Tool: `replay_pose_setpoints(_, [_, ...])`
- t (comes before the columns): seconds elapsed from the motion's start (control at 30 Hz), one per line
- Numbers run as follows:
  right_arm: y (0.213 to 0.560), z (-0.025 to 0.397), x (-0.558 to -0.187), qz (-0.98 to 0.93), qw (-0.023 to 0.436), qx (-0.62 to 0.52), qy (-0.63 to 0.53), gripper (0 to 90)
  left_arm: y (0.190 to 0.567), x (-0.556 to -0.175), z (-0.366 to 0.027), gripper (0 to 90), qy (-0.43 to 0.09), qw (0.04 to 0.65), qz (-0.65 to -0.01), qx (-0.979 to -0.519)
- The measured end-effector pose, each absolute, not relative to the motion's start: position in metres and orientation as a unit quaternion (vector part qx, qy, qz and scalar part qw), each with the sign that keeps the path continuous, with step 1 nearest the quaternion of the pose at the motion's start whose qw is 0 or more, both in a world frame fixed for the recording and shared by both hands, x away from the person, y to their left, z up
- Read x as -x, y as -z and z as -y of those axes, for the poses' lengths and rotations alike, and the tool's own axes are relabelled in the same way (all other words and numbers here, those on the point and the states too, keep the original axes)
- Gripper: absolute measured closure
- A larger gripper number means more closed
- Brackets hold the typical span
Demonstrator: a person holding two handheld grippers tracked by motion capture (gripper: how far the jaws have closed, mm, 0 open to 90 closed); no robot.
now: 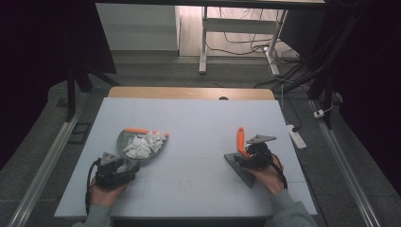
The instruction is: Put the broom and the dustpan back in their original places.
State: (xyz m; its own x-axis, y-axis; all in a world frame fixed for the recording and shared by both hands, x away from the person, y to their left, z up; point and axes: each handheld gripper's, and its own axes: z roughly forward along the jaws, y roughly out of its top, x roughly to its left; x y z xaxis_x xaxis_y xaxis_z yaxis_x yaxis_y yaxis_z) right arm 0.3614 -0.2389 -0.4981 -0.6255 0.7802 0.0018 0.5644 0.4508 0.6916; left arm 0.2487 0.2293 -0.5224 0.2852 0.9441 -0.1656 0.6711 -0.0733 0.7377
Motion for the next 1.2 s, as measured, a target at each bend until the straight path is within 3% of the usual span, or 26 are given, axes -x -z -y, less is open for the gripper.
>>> replay_pose_setpoints(0.17, [0.494, 0.237, -0.351, -0.84, 0.177, -0.368, -0.358, 41.1, 0.519, -0.246, -0.238, 31.0, -0.192, 0.38, -0.546, -0.722])
replay_pose_setpoints(0.63, [0.496, 0.242, -0.328, -0.842, 0.164, -0.327, -0.397, 42.5, 0.519, -0.24, -0.232, 31.0, -0.171, 0.397, -0.49, -0.757])
replay_pose_setpoints(1.2, [0.499, 0.268, -0.317, -0.835, 0.187, -0.318, -0.408, 43.2, 0.518, -0.233, -0.229, 30.8, -0.165, 0.4, -0.486, -0.759])
